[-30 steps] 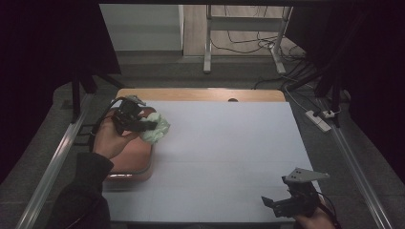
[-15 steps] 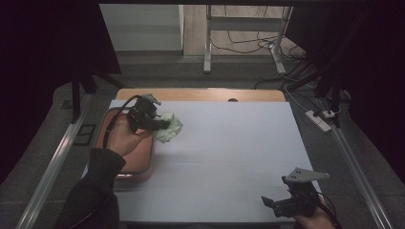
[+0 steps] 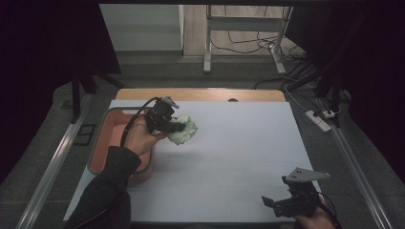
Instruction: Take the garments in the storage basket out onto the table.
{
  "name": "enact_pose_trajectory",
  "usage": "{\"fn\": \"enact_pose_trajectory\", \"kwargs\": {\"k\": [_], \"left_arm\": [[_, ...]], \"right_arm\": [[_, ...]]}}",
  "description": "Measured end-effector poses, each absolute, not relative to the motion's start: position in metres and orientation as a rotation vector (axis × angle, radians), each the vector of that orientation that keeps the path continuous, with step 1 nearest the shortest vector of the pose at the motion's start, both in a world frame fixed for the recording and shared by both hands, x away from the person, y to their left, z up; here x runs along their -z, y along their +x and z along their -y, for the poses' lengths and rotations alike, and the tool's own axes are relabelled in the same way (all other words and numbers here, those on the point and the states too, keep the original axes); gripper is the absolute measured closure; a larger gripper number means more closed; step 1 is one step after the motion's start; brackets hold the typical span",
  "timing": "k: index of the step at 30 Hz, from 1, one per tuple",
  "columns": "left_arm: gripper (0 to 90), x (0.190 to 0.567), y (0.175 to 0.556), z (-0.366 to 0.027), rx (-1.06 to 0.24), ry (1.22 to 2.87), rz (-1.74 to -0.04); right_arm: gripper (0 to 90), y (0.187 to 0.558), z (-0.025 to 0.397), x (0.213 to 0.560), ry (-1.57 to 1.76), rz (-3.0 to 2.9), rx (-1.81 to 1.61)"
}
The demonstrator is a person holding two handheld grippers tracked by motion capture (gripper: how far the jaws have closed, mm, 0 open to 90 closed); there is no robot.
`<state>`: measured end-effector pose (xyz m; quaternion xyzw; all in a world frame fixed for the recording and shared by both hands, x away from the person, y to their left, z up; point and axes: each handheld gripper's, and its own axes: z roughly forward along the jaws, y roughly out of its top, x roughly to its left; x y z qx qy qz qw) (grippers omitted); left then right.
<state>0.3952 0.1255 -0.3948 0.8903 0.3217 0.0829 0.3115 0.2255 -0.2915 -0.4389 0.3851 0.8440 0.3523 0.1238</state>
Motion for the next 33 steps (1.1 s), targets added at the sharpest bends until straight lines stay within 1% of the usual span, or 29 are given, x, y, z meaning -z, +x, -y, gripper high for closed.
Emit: {"fn": "enact_pose_trajectory", "kwargs": {"k": [19,33], "left_arm": [[67.7,0.42,0.408,-0.067,-0.209,2.411,-0.731],[66.5,0.451,0.41,-0.037,-0.178,2.436,-0.707]], "right_arm": [[0.0,0.225,0.292,0.439,1.109,-2.465,-1.027],[0.0,0.225,0.291,0.439,1.095,-2.472,-1.013]]}}
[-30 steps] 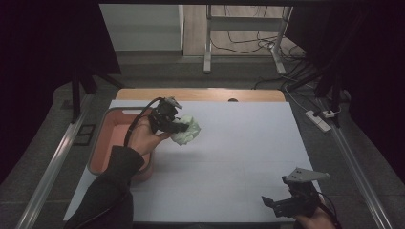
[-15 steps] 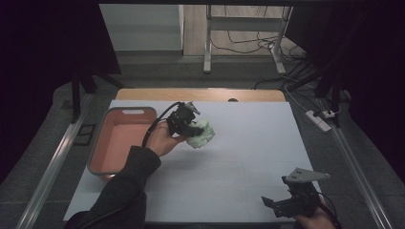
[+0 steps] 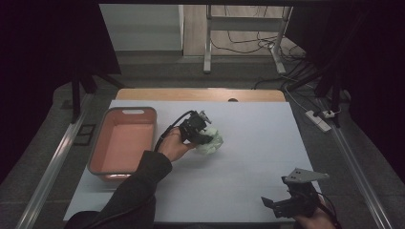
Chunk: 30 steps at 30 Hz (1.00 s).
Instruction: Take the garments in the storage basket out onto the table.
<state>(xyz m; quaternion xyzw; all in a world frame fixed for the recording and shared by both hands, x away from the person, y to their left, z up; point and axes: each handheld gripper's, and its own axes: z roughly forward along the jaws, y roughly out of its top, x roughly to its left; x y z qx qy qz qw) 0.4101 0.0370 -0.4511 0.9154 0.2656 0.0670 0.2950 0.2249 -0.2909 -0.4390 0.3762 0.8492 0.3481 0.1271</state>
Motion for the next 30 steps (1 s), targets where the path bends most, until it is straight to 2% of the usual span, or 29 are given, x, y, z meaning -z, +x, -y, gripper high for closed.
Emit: {"fn": "enact_pose_trajectory", "kwargs": {"k": [16,22,30], "left_arm": [[61.4,0.484,0.411,-0.019,-0.183,2.473,-0.684],[55.5,0.499,0.413,-0.02,-0.206,2.487,-0.703],[44.8,0.504,0.417,-0.023,-0.173,2.46,-0.785]], "right_arm": [[0.0,0.225,0.29,0.439,1.087,-2.478,-1.006],[0.0,0.225,0.289,0.44,1.09,-2.48,-1.001],[0.0,0.225,0.289,0.44,1.085,-2.486,-0.993]]}}
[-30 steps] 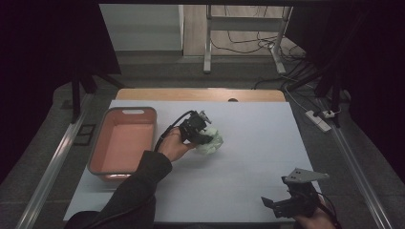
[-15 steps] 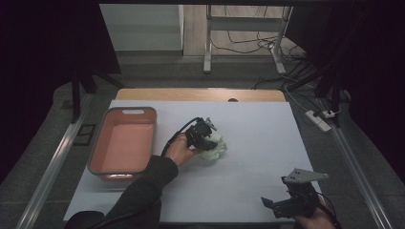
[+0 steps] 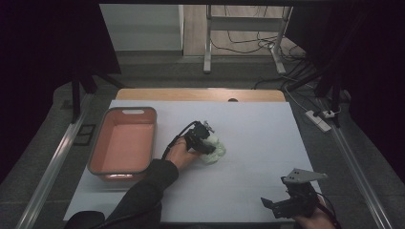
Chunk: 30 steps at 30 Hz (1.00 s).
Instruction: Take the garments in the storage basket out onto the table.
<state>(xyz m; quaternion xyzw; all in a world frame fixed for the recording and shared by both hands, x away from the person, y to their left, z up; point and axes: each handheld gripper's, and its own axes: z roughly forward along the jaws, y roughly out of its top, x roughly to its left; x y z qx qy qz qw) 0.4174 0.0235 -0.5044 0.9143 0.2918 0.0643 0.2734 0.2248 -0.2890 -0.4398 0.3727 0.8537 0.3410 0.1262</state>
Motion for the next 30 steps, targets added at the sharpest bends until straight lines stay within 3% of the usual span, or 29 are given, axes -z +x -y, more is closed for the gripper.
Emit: {"fn": "enact_pose_trajectory", "kwargs": {"k": [14,30], "left_arm": [[23.2,0.495,0.417,-0.025,-0.184,2.421,-0.821],[6.9,0.475,0.41,-0.029,-0.187,2.394,-0.776]], "right_arm": [[0.0,0.225,0.289,0.44,1.086,-2.487,-0.992],[0.0,0.225,0.289,0.44,1.086,-2.488,-0.993]]}}
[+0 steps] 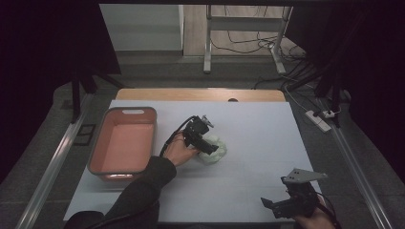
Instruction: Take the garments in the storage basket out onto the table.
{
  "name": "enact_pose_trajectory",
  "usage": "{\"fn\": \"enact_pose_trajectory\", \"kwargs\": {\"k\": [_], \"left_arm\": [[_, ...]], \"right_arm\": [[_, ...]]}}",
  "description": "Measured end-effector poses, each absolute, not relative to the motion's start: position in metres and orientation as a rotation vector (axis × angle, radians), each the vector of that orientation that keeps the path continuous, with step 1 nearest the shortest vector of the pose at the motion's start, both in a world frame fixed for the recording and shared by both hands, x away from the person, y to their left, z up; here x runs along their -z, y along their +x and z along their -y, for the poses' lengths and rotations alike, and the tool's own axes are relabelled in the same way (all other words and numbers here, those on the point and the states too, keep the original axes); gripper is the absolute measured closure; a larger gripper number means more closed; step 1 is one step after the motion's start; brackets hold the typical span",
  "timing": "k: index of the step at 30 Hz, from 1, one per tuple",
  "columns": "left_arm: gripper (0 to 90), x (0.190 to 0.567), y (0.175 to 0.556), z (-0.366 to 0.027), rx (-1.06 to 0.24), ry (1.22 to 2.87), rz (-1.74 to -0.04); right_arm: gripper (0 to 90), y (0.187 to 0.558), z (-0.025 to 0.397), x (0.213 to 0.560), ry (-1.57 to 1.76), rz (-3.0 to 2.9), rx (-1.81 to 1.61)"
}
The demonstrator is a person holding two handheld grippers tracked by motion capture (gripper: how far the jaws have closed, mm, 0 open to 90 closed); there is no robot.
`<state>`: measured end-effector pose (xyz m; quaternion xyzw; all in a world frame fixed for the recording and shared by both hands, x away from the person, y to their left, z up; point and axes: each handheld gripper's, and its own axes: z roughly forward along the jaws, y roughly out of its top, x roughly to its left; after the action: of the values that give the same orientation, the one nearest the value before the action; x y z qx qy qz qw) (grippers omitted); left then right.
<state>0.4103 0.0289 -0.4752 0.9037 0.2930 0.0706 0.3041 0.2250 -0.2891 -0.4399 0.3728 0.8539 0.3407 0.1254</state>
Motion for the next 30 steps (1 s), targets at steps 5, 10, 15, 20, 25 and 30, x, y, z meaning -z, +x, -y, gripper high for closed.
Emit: {"fn": "enact_pose_trajectory", "kwargs": {"k": [5,10,15,20,25,30], "left_arm": [[3.2,0.475,0.409,-0.031,-0.179,2.377,-0.77],[0.0,0.474,0.409,-0.036,-0.157,2.365,-0.759],[0.0,0.472,0.408,-0.043,-0.102,2.334,-0.727],[0.0,0.473,0.407,-0.048,-0.042,2.32,-0.708],[0.0,0.47,0.402,-0.052,-0.059,2.321,-0.671],[0.0,0.467,0.398,-0.054,-0.034,2.317,-0.665]], "right_arm": [[0.0,0.225,0.289,0.44,1.09,-2.487,-0.994],[0.0,0.225,0.289,0.44,1.09,-2.487,-0.995],[0.0,0.225,0.289,0.44,1.089,-2.488,-0.996],[0.0,0.225,0.289,0.44,1.09,-2.485,-0.997],[0.0,0.225,0.289,0.44,1.086,-2.485,-0.997],[0.0,0.224,0.289,0.439,1.08,-2.487,-0.996]]}}
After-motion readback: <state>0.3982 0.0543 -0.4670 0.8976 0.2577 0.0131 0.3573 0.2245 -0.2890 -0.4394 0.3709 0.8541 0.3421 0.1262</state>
